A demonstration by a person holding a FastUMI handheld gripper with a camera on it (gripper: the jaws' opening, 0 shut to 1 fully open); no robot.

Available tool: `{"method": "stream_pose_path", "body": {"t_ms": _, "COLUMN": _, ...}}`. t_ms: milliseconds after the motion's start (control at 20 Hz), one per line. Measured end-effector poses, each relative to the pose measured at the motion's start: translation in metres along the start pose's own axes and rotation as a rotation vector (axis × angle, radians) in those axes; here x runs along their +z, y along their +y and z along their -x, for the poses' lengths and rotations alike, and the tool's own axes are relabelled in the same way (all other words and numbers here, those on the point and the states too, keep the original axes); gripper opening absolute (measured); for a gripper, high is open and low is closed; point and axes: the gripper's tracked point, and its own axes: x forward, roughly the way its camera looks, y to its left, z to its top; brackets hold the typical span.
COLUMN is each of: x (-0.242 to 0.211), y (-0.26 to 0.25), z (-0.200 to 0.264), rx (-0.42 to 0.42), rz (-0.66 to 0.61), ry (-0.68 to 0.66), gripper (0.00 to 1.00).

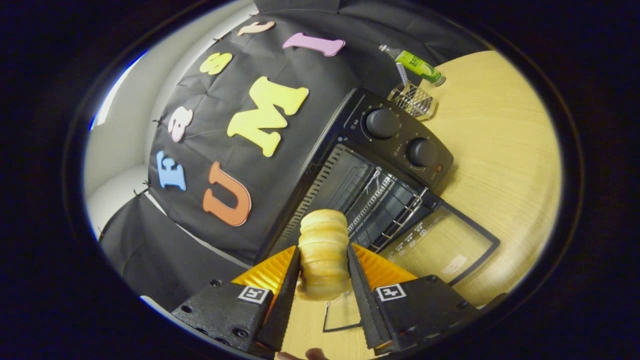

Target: Open the toaster oven, put the food inside, and close the toaster oven door.

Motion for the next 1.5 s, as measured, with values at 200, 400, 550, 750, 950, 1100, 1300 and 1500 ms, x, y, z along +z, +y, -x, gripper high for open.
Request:
{"method": "stream_pose_path", "body": {"t_ms": 200, "x": 0.000, "y": -0.006, "z": -0.039, "rx": -0.018, "rz": 0.086, "ry": 0.001, "gripper": 0.64}}
{"method": "stream_pose_path", "body": {"t_ms": 400, "x": 0.003, "y": -0.011, "z": -0.070, "rx": -0.049, "rz": 0.131, "ry": -0.006, "gripper": 0.64}}
{"method": "stream_pose_path", "body": {"t_ms": 550, "x": 0.010, "y": -0.012, "z": -0.087, "rx": -0.074, "rz": 0.168, "ry": -0.026, "gripper": 0.64}}
{"method": "stream_pose_path", "body": {"t_ms": 750, "x": 0.022, "y": -0.010, "z": -0.092, "rx": -0.091, "rz": 0.247, "ry": -0.087, "gripper": 0.73}}
{"method": "stream_pose_path", "body": {"t_ms": 950, "x": 0.018, "y": -0.009, "z": -0.081, "rx": -0.096, "rz": 0.257, "ry": -0.077, "gripper": 0.88}}
{"method": "stream_pose_path", "body": {"t_ms": 1100, "x": 0.017, "y": -0.006, "z": -0.064, "rx": -0.098, "rz": 0.257, "ry": -0.067, "gripper": 0.93}}
{"method": "stream_pose_path", "body": {"t_ms": 1300, "x": 0.015, "y": 0.000, "z": -0.035, "rx": -0.112, "rz": 0.330, "ry": -0.038, "gripper": 0.94}}
{"method": "stream_pose_path", "body": {"t_ms": 1500, "x": 0.011, "y": 0.009, "z": 0.004, "rx": -0.111, "rz": 0.446, "ry": -0.009, "gripper": 1.00}}
